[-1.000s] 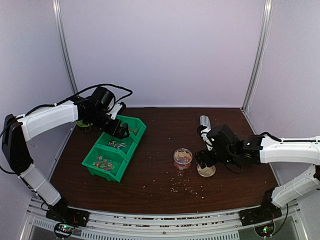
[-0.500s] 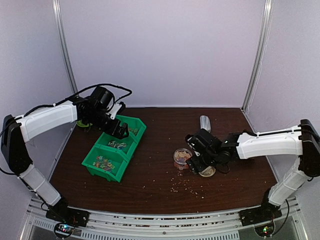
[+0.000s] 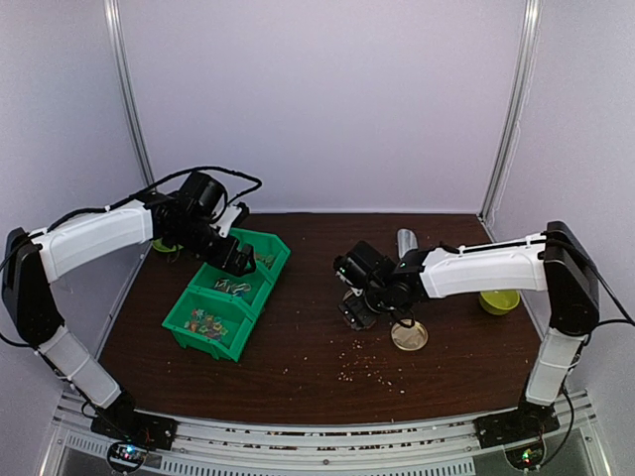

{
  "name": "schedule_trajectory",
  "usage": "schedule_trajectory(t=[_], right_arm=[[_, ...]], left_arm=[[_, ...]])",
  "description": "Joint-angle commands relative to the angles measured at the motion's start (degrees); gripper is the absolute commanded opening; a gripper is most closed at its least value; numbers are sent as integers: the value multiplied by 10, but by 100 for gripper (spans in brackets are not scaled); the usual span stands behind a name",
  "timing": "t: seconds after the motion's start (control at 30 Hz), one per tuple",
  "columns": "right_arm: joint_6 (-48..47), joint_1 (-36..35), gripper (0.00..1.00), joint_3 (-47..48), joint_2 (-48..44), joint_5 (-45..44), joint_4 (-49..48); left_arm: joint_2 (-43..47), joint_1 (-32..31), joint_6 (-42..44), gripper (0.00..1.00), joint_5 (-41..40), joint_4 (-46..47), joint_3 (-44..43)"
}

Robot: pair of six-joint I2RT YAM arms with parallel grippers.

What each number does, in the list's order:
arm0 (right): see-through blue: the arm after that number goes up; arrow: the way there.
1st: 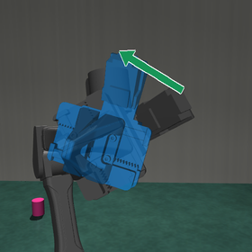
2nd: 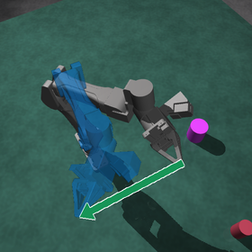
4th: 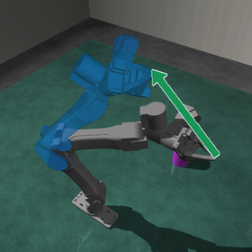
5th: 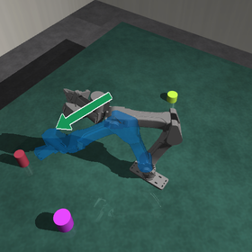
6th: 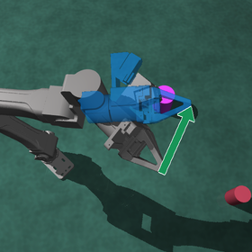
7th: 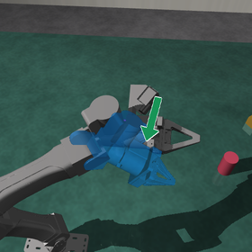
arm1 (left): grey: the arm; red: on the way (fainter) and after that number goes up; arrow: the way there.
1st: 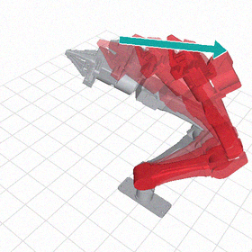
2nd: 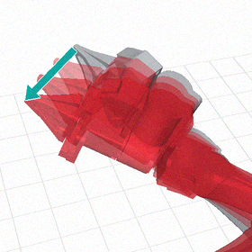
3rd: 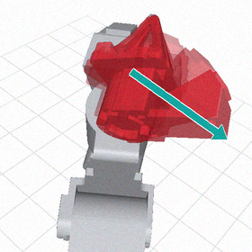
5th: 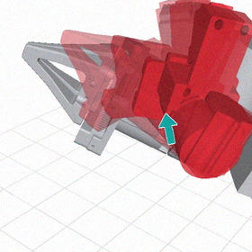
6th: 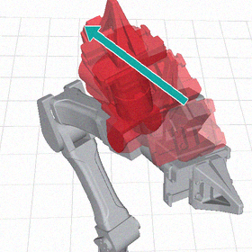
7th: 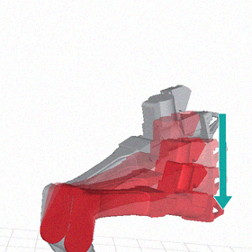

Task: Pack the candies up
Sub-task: Move the packing box to the center of the board.

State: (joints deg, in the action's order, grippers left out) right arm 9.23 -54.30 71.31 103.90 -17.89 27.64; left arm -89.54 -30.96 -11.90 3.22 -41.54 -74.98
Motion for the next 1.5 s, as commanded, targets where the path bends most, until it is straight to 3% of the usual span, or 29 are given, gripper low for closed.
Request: schedule_trajectory(t=[0.0,0.23,0.4,0.57,0.7,0.93,1.13,1.47], right_arm=[[19,7,87,-24,-75,-6,25],[90,51,90,-125,-179,-33,29],[104,110,90,-117,-133,-28,11],[83,133,90,-39,-33,-3,23],[50,111,88,7,19,46,17],[46,104,89,4,21,19,31],[29,92,87,-54,-68,2,66],[84,-12,76,-137,-140,-24,139]], left_arm=[[27,2,-4,98,3,20,4],[38,2,-9,98,23,21,4],[42,2,-9,98,23,27,7],[35,2,-9,98,17,28,8],[28,2,-10,98,21,28,6],[24,2,-8,98,16,28,7],[20,3,-7,98,16,27,6],[29,3,-9,98,29,26,4]])
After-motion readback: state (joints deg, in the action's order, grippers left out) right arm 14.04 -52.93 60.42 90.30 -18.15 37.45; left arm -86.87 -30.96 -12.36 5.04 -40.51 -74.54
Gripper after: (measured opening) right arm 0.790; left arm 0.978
